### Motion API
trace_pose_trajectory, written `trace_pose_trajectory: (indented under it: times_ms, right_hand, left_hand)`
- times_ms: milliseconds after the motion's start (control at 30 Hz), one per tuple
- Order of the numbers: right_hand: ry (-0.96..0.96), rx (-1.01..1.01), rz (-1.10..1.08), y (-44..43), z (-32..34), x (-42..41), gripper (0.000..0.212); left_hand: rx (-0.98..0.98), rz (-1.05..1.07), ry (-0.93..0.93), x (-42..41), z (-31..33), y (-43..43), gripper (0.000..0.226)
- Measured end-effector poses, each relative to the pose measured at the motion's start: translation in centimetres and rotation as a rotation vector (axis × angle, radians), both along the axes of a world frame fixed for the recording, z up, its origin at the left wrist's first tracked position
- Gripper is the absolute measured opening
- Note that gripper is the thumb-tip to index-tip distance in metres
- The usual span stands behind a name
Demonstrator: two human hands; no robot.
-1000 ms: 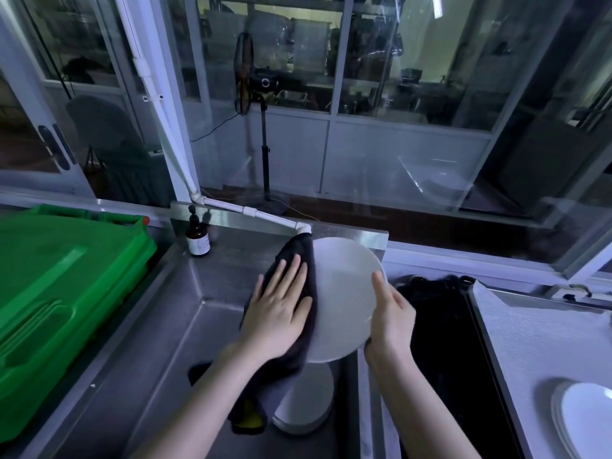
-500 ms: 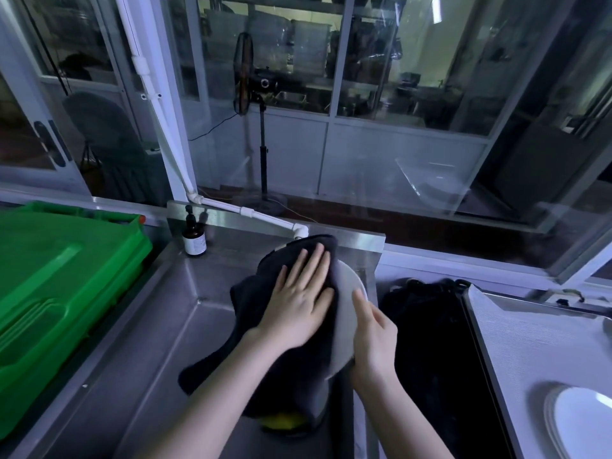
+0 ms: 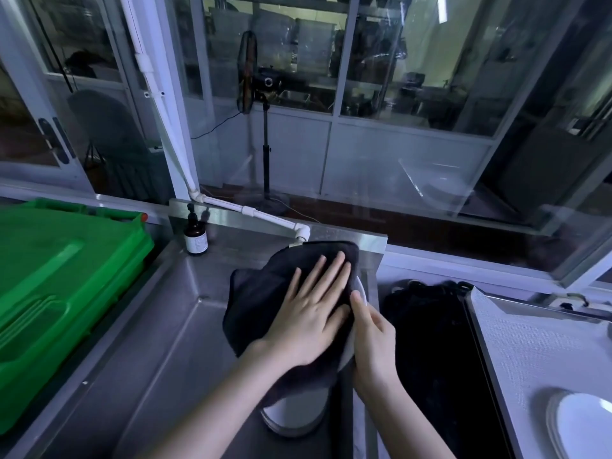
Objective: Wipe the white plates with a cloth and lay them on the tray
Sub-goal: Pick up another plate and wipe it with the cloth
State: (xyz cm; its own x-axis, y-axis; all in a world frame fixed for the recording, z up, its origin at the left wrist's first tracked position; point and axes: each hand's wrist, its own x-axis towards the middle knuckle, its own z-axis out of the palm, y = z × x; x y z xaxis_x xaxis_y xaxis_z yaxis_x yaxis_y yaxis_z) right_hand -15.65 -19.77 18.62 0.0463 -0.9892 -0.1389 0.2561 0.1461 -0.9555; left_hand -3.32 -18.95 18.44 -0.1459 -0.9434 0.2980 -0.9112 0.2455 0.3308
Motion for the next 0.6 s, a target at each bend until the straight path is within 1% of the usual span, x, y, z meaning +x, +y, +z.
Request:
trace_pose_trajectory:
  times_ms: [100, 167, 200, 233, 300, 333, 400, 500, 533, 567, 600]
  right_hand:
    - [0.108, -0.145, 0.156, 0.1, 0.8, -1.5, 0.035]
    - [0.22, -0.244, 0.26, -0.2, 1.5, -2.6, 0.031]
    - [0.274, -0.285, 0.275, -0.7, 1.8, -3.0, 0.03]
    - [0.336, -0.318, 0.268, -1.2, 2.1, -3.2, 0.029]
    - [0.489, -0.382, 0.228, -2.5, 2.5, -3.2, 0.04]
    - [0.567, -0.411, 0.208, -3.1, 2.6, -3.2, 0.046]
    - [0.694, -0.457, 0.202, -3.9, 2.8, -2.9, 0.045]
    - [0.799, -0.506, 0.281, -4.3, 2.6, -2.3, 0.037]
    - [0.824, -0.531, 0.321, -4.2, 2.5, -2.0, 0.032]
    - [0.85, -0.557, 0.356, -4.0, 2.6, -1.7, 0.025]
    - [0.87, -0.579, 0.376, -4.0, 2.8, -1.5, 0.022]
  left_hand:
    - [-0.145, 0.053, 0.025, 1.7, 1.1, -0.6, 0.066]
    - [-0.23, 0.119, 0.056, 3.2, 1.6, -1.0, 0.063]
    - [-0.235, 0.149, 0.115, 4.0, 1.8, -1.3, 0.058]
    - [-0.208, 0.169, 0.231, 4.7, 1.9, -1.5, 0.051]
    - [-0.11, 0.186, 0.499, 5.5, 1.9, -1.7, 0.039]
    - [-0.081, 0.192, 0.571, 5.6, 1.7, -1.8, 0.036]
    - [-0.068, 0.216, 0.6, 5.5, 1.1, -1.6, 0.033]
    - [-0.051, 0.212, 0.601, 5.5, 0.4, -1.4, 0.028]
    - [-0.035, 0.176, 0.585, 5.6, 0.4, -1.4, 0.024]
    - [-0.018, 0.135, 0.543, 5.6, 0.6, -1.4, 0.024]
    - [-0.005, 0.107, 0.487, 5.5, 0.9, -1.5, 0.026]
